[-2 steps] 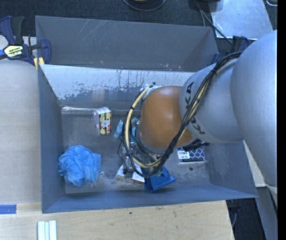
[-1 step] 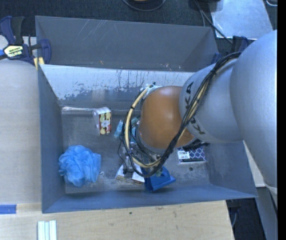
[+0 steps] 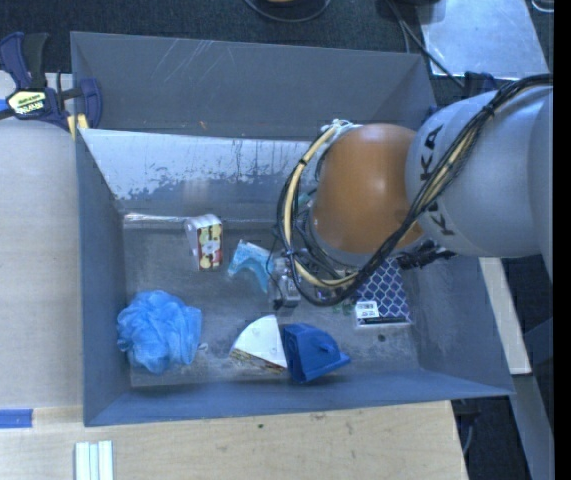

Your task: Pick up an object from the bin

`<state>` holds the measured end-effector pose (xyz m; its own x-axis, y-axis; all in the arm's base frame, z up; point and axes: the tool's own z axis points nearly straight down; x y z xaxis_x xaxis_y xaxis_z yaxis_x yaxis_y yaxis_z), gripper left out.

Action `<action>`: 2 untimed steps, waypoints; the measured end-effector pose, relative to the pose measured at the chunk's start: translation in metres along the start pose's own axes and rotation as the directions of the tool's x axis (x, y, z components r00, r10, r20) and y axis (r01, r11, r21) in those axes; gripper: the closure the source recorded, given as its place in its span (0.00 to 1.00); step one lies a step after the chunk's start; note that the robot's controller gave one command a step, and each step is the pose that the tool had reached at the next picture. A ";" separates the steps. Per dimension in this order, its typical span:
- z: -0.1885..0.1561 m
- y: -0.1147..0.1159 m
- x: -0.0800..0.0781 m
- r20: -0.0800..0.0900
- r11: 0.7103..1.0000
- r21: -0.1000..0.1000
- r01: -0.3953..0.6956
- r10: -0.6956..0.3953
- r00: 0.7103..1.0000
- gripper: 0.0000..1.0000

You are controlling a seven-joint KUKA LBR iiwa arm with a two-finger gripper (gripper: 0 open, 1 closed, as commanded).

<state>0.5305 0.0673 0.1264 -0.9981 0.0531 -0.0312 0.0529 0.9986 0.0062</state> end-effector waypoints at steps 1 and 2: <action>-0.011 -0.018 0.013 -0.008 0.999 0.000 -0.046 0.046 0.999 1.00; -0.011 -0.018 0.013 -0.008 0.999 0.000 -0.046 0.046 0.999 1.00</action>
Offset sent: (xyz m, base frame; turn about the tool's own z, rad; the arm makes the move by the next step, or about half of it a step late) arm 0.0000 0.0000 0.0000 0.0000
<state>0.5158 0.0499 0.1364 -0.9948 0.0988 -0.0230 0.0987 0.9951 0.0079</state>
